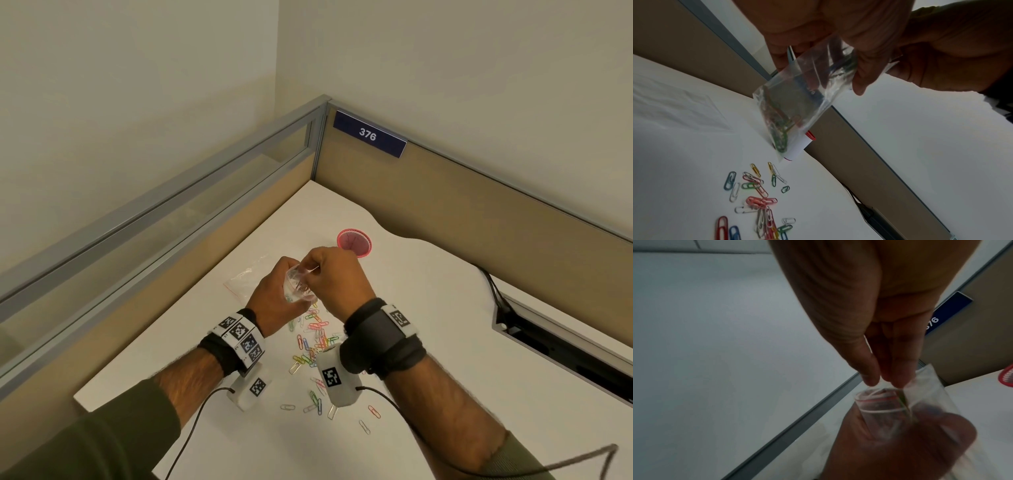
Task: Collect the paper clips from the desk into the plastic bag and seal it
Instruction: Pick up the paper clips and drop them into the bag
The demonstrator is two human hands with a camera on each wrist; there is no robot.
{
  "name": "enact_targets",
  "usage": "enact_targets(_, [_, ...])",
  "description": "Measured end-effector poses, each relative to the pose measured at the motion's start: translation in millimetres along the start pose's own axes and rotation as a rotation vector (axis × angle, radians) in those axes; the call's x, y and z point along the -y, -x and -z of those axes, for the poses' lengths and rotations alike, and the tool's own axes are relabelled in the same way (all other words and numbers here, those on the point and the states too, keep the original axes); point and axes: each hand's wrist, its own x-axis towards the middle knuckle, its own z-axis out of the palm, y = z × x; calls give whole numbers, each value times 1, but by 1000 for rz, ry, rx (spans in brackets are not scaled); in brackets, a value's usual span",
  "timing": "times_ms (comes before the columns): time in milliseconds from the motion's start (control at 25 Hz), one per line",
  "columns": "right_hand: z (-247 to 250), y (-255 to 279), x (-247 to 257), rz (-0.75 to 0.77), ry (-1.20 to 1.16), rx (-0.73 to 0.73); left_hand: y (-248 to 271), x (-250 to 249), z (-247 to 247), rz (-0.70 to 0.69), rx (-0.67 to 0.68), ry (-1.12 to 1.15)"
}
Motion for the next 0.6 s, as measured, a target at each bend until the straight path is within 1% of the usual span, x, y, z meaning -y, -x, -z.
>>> enact_targets(40, [2,1,2,12,-4,-26,0,0,1,-8,-6,2])
enact_targets(160, [19,3,-6,6,-160,-128,3,5,6,-22,-7,38])
enact_targets(200, [23,4,-18,-19,-179,-148,4,8,8,-14,-9,50])
enact_targets(280, [18,7,-61,-120,-103,-145,7,12,15,4,-27,65])
enact_targets(360, [-3,20,-117,-321,70,-52,10,14,22,16,-49,78])
enact_targets(440, [-30,46,-163,-514,237,115,14,18,29,24,-66,83])
enact_targets(480, [-44,60,-178,-573,281,178,16,19,32,25,-69,85])
enact_targets(520, [-57,72,-184,-618,296,206,18,20,34,26,-72,87])
enact_targets(600, [-80,81,-179,-616,280,211,21,21,37,31,-80,85])
